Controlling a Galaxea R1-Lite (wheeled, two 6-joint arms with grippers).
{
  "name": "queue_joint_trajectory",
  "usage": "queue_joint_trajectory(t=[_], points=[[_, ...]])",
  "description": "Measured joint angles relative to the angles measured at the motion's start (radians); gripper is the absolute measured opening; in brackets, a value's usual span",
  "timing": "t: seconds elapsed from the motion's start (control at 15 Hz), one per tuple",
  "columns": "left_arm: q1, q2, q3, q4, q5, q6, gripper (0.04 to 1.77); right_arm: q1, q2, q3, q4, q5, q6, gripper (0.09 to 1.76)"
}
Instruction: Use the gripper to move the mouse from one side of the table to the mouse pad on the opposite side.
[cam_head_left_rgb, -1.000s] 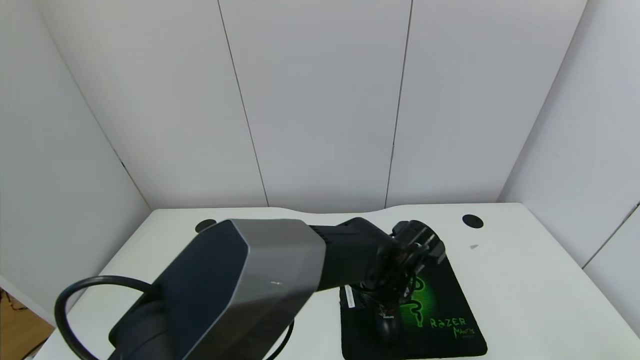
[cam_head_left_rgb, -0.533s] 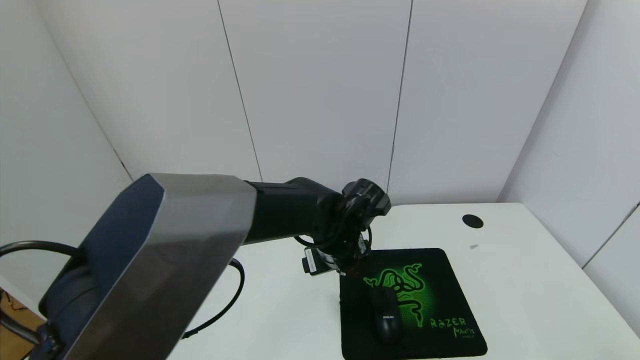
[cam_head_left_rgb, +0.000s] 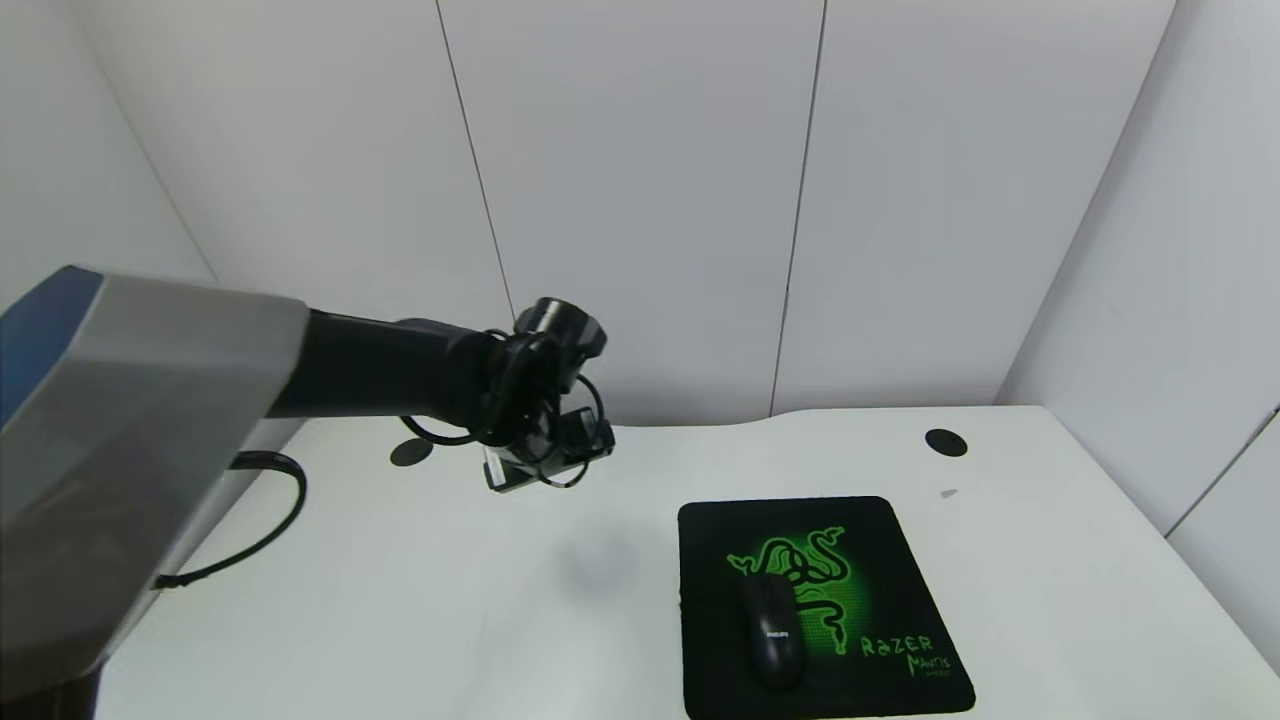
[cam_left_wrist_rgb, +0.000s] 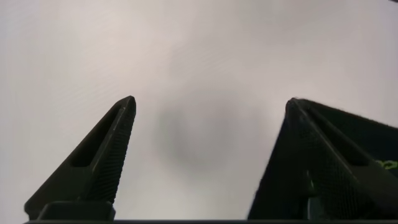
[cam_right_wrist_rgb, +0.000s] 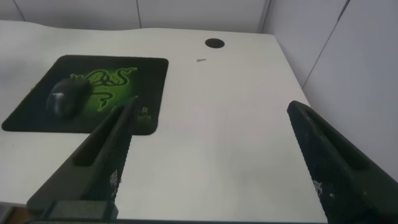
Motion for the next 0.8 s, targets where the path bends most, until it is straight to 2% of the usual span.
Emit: queue_joint_trajectory(t=[0.27, 0.47, 0.8], points=[[0.146, -0.135, 0.137, -0.034, -0.087, 0.089, 1.71, 0.000, 0.000, 0.000, 0.000, 0.000, 0.000, 1.71], [0.217, -0.274, 0.313, -0.141, -0.147, 0.204, 1.72, 0.000, 0.000, 0.000, 0.000, 0.000, 0.000, 1.71], [0.356, -0.540, 0.584, -0.302, -0.289, 0.421, 1.72, 0.000, 0.000, 0.000, 0.000, 0.000, 0.000, 1.71]])
